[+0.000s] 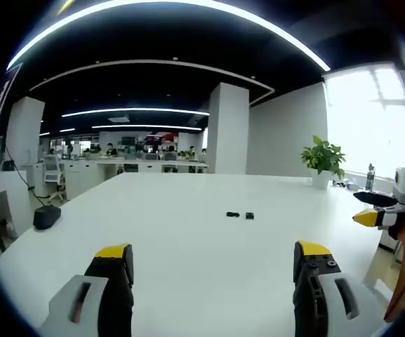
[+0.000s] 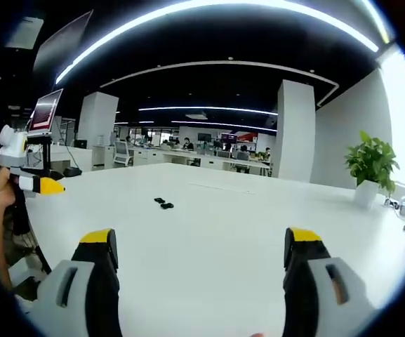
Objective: Snap the two parts of the plastic buckle together until the buckle closes and remains connected.
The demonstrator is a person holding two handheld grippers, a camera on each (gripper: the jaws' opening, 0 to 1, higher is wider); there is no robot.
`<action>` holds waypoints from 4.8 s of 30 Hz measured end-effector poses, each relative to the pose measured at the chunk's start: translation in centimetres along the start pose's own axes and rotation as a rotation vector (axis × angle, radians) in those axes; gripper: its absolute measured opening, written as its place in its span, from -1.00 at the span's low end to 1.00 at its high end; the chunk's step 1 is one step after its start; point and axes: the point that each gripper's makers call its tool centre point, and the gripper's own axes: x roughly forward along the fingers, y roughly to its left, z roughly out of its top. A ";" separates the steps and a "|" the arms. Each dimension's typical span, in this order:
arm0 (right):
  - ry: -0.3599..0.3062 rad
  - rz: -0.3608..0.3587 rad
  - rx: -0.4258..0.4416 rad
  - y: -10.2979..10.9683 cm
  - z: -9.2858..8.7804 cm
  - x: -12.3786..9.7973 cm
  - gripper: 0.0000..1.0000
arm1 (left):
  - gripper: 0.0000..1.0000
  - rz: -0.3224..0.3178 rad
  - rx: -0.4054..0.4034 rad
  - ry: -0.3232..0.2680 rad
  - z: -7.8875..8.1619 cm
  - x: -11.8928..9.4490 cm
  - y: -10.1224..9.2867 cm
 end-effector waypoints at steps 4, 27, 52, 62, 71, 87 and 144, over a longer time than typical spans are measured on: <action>0.008 0.006 0.000 0.0 -0.1 0.4 0.99 | 0.93 -0.004 0.001 0.014 -0.3 0.2 0.0; -0.006 0.206 0.012 1.5 1.4 4.2 0.98 | 0.91 -0.038 -0.013 0.036 -1.7 0.9 -0.3; -0.076 0.479 0.016 2.4 2.7 10.4 0.98 | 0.87 -0.074 0.026 0.056 -1.2 1.9 -1.1; -0.086 0.516 0.013 2.5 3.2 10.9 0.98 | 0.86 -0.090 0.021 0.074 -1.9 2.1 -1.5; -0.087 0.537 0.015 3.1 3.4 12.0 0.97 | 0.85 -0.082 0.020 0.071 -2.0 1.8 -1.0; -0.041 0.624 0.007 4.5 2.0 16.1 0.84 | 0.84 -0.094 0.022 0.064 -1.9 1.7 -1.3; 0.114 0.599 -0.047 6.8 -1.2 23.5 0.72 | 0.83 -0.122 0.017 0.055 -2.2 1.5 -1.7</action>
